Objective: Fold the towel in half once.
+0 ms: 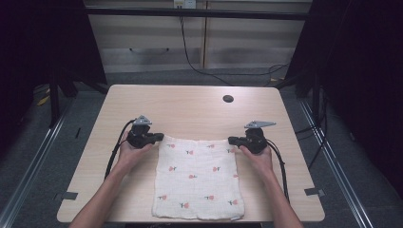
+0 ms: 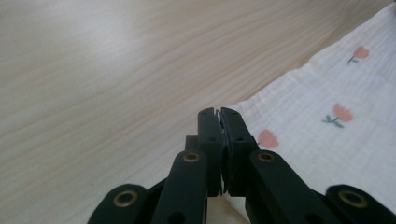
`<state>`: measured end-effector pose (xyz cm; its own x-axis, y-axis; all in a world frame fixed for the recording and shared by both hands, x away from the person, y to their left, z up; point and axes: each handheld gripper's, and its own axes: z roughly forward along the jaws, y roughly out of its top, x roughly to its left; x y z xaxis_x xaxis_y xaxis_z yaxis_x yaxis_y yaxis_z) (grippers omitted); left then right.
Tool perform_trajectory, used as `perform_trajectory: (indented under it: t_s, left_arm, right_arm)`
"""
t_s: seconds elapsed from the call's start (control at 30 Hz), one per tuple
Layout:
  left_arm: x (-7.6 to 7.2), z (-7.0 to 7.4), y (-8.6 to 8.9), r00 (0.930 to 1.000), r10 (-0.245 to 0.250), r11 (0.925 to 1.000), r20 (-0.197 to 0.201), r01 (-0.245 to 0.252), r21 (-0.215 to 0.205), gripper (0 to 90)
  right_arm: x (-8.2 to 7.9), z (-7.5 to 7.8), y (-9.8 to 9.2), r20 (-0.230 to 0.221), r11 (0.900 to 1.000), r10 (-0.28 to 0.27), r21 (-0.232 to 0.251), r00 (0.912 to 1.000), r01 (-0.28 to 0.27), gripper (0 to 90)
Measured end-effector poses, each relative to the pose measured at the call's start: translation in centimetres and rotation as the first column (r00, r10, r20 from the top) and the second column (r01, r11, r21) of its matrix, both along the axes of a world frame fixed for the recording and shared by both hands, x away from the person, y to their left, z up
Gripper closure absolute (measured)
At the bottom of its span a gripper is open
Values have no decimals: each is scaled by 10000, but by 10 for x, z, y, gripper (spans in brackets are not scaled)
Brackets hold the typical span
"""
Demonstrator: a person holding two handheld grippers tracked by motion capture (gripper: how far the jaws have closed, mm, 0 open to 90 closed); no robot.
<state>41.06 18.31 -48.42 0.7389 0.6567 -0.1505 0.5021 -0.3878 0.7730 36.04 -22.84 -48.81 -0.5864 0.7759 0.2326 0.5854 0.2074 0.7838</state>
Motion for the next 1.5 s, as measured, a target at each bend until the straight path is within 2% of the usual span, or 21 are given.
perform_trajectory:
  t_s: [0.07,0.1,0.17,0.27,0.37,0.4,0.43,0.47,0.57,0.63,0.83,0.87,0.97,1.0,1.07,1.23,1.37,1.5]
  left_arm:
    - [-1,4,1,10000,-11,9999,97,12,-120,880]
    - [-3,11,3,9998,-88,9992,180,95,-388,880]
    - [-4,14,5,9996,-164,9987,240,175,-483,880]
    - [-7,23,10,9990,-149,9968,433,182,-779,880]
    - [-11,32,12,9978,-146,9942,640,213,-1054,880]
    - [-13,38,12,9967,-197,9909,782,299,-1316,880]
    - [-13,38,12,9967,-197,9909,782,299,-1316,880]
    - [-14,43,12,9949,-214,9901,988,348,-1359,880]
    - [-15,47,11,9941,-198,9876,1065,361,-1529,880]
    - [-15,52,14,9927,-108,9845,1205,317,-1727,881]
    - [-18,64,21,9890,61,9760,1477,262,-2161,881]
    - [-19,67,21,9879,84,9743,1550,268,-2238,881]
    - [-22,74,21,9851,-115,9686,1715,536,-2429,881]
    - [-23,75,21,9835,-133,9702,1802,563,-2356,881]
    - [-23,75,19,9830,-188,9694,1826,626,-2374,881]
    - [-26,65,20,9885,-202,9749,1500,527,-2161,881]
    - [-39,64,21,9871,-431,9818,1541,704,-1762,881]
    - [-51,63,22,9845,-655,9864,1630,886,-1387,881]
  right_arm:
    - [-1,5,-1,112,9999,-30,111,9999,29,871]
    - [-2,7,-2,244,9999,-12,170,9997,8,871]
    - [-3,10,-3,251,9997,-21,225,9997,15,871]
    - [-8,20,-5,579,9992,24,391,9983,-47,872]
    - [-9,25,-6,728,9987,6,500,9974,-42,873]
    - [-11,30,-6,921,9983,18,583,9958,-72,874]
    - [-12,33,-6,979,9980,4,624,9952,-66,873]
    - [-12,35,-6,1080,9978,25,656,9941,-96,874]
    - [-15,41,-7,1208,9967,44,799,9927,-142,874]
    - [-18,49,-8,1491,9958,6,909,9888,-144,875]
    - [-22,62,-10,1905,9924,-101,1226,9816,-136,876]
    - [-23,67,-9,2113,9911,-118,1322,9773,-167,877]
    - [-24,71,-8,2270,9908,-149,1343,9738,-162,877]
    - [-26,73,-6,2418,9895,-128,1428,9702,-225,877]
    - [-27,74,-4,2440,9904,-44,1354,9698,-296,877]
    - [-29,71,-4,2126,9932,93,1115,9771,-337,877]
    - [-38,71,-9,2030,9930,126,1123,9791,-361,877]
    - [-47,69,-7,1852,9955,308,828,9822,-468,877]
